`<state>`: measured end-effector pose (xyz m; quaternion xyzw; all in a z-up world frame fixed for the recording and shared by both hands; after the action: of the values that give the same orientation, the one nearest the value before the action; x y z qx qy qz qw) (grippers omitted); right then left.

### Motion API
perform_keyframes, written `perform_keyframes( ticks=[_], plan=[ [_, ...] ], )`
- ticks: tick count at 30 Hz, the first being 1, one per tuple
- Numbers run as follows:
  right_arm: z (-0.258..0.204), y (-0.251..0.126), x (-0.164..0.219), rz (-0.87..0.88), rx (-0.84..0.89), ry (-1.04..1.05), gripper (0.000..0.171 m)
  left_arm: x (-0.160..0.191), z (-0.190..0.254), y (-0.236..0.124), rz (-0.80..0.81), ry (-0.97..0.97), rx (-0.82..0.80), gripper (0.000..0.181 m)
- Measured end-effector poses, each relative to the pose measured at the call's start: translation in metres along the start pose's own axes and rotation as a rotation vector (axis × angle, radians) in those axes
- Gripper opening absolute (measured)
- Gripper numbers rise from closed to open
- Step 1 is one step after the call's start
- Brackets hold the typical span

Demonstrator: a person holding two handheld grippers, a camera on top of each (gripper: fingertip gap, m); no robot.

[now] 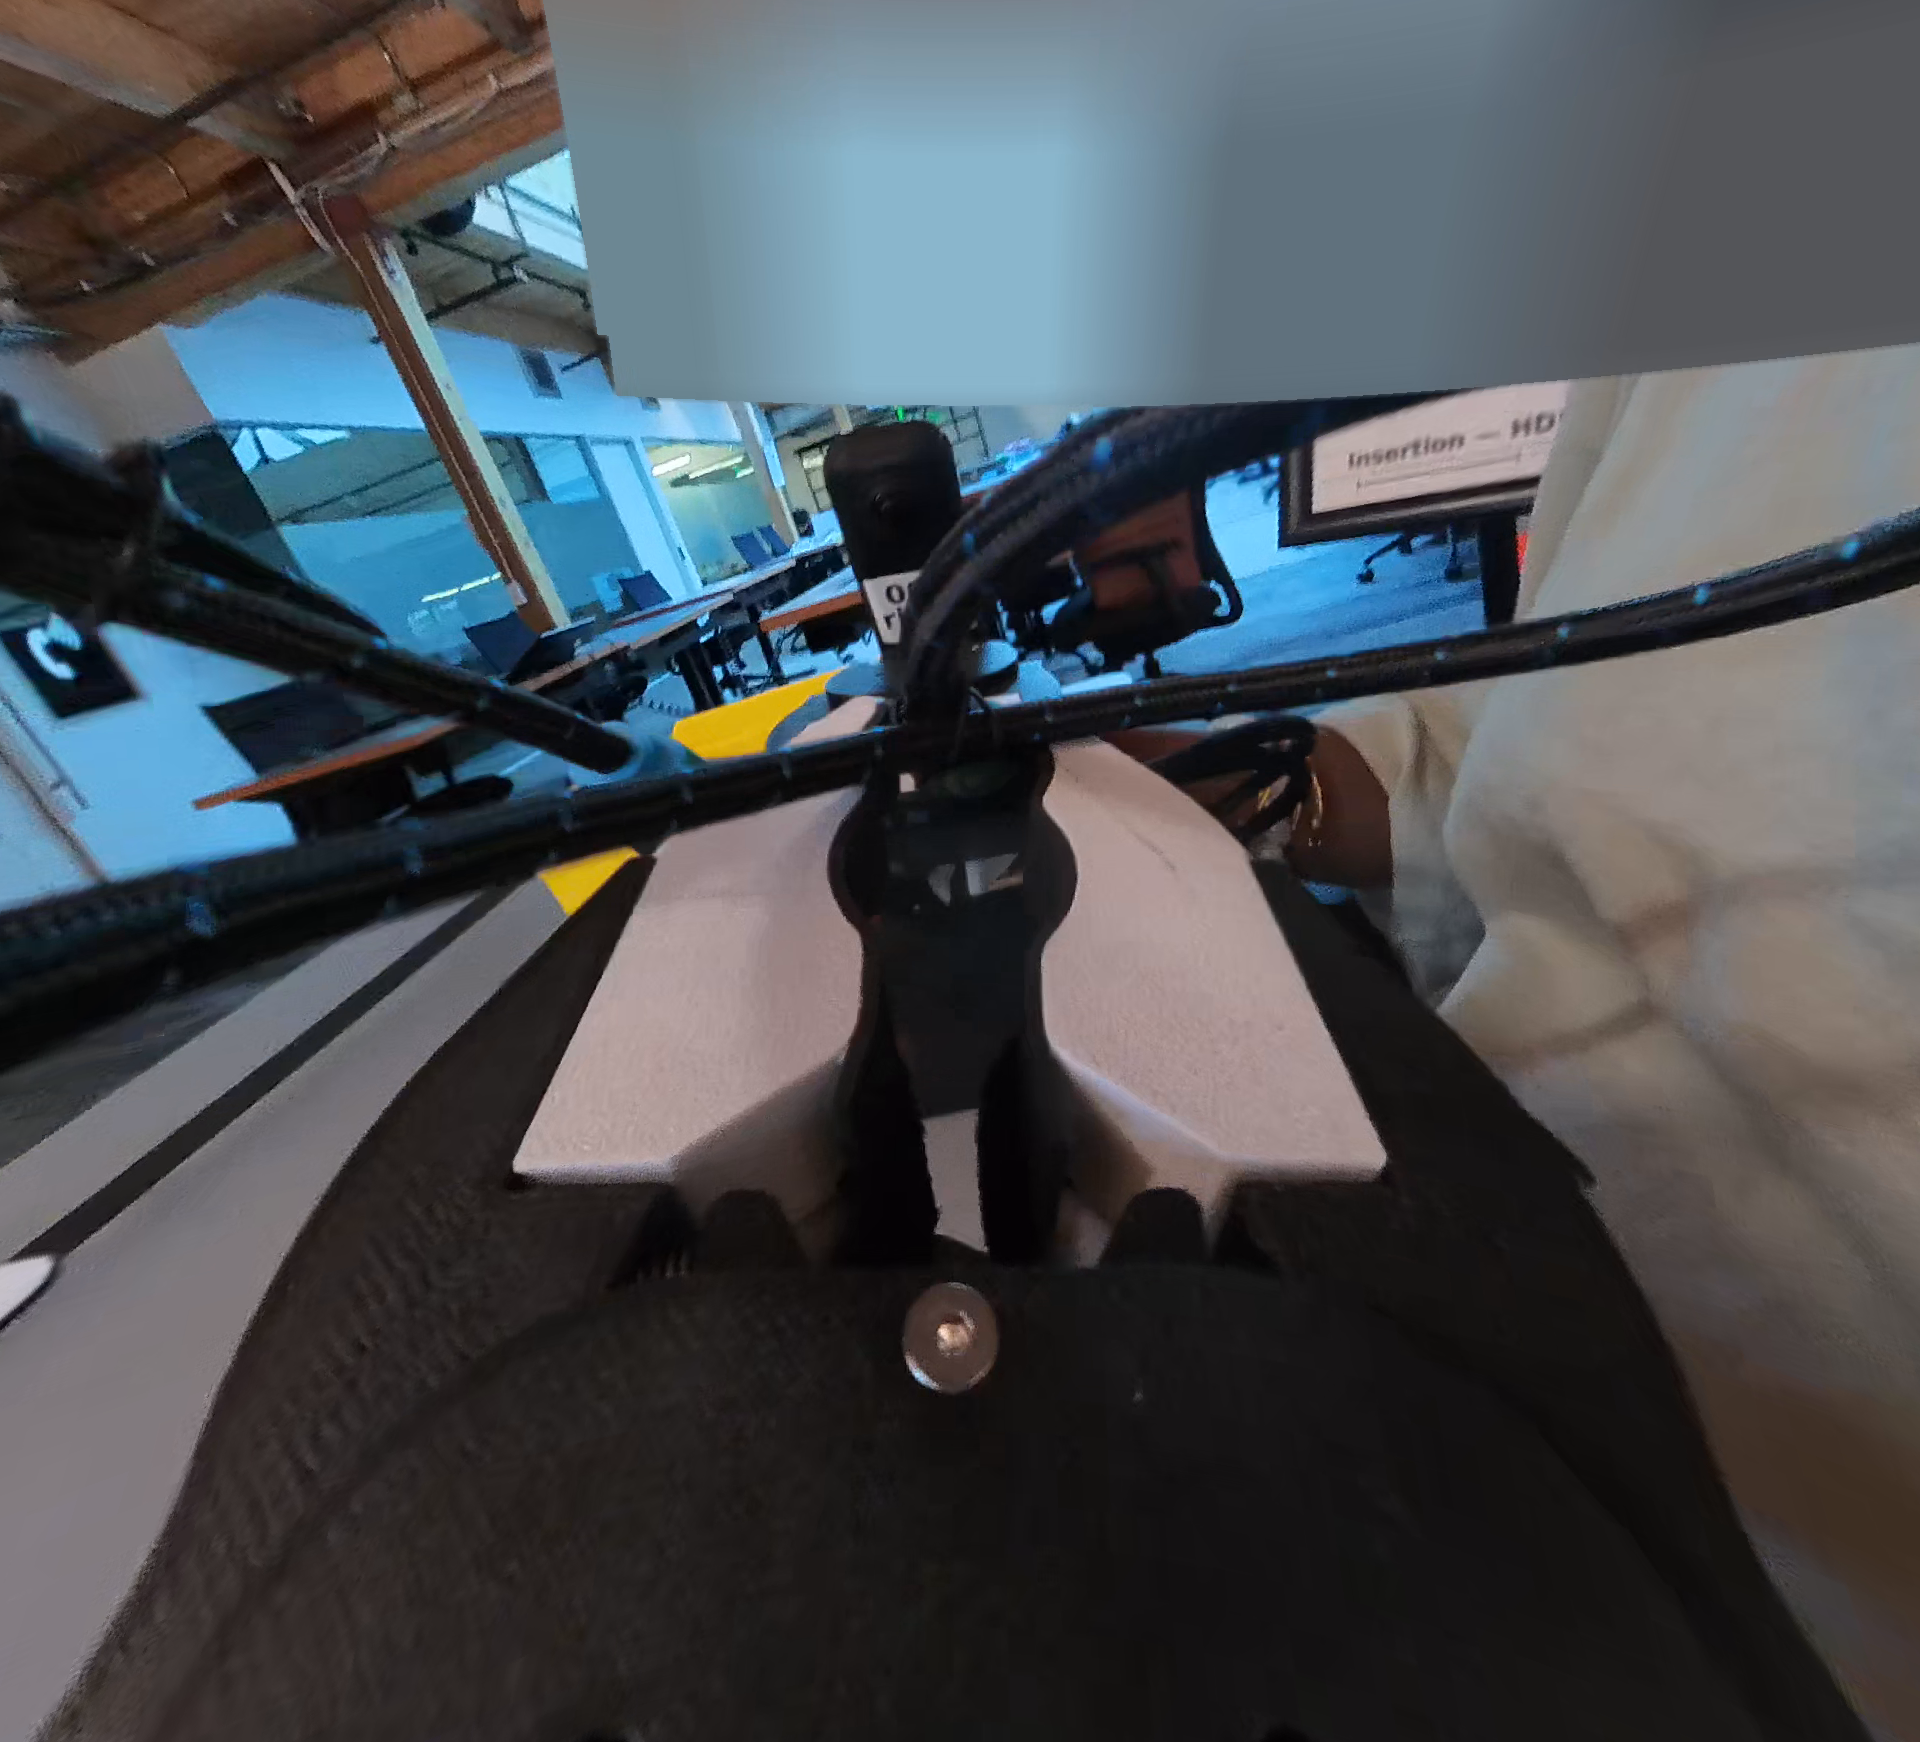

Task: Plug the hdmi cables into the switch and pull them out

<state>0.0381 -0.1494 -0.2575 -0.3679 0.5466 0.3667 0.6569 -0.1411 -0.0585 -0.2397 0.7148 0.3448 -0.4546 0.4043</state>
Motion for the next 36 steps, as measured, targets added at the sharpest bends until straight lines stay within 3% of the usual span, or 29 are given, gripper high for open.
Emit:
perform_keyframes(
  ticks=[10, 18, 22, 24, 28, 31, 33, 36],
  plan=[
    [0.003, 0.006, -0.002, 0.014, 0.014, 0.025, 0.040, 0.002, -0.006, -0.007, 0.070, -0.019, -0.051, 0.024],
    [-0.001, 0.013, -0.013, -0.036, 0.129, -0.038, 0.040, 0.005, -0.014, -0.016, 0.128, -0.044, -0.096, 0.037],
    [-0.004, 0.011, -0.027, -0.089, 0.217, -0.097, 0.040, 0.004, -0.017, -0.020, 0.183, -0.089, -0.094, 0.031],
    [-0.006, 0.012, -0.030, -0.113, 0.213, -0.108, 0.040, 0.004, -0.016, -0.021, 0.199, -0.096, -0.084, 0.021],
    [-0.010, 0.015, -0.034, -0.104, 0.204, -0.109, 0.040, 0.002, -0.015, -0.022, 0.225, -0.126, -0.032, 0.019],
    [-0.010, 0.015, -0.036, -0.078, 0.224, -0.113, 0.040, 0.004, -0.016, -0.021, 0.200, -0.096, -0.060, 0.015],
    [-0.010, 0.011, -0.042, -0.033, 0.261, -0.122, 0.040, 0.008, -0.016, -0.019, 0.154, -0.051, -0.099, 0.024],
    [-0.009, -0.006, -0.061, 0.011, 0.410, -0.198, 0.040, 0.004, -0.025, -0.025, 0.259, -0.064, -0.224, 0.028]
  ],
)
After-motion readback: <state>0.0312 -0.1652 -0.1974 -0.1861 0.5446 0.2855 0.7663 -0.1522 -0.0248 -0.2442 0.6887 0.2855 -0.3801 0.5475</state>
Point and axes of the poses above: each gripper's, where its closed fingertips meet, y out along the fingers, x out of its underside, z = x × y across the jaws, the point moved 9 cm from there along -y, back along the fingers, and after that the axes turned 10 degrees about -x, right-handed, at the moved point
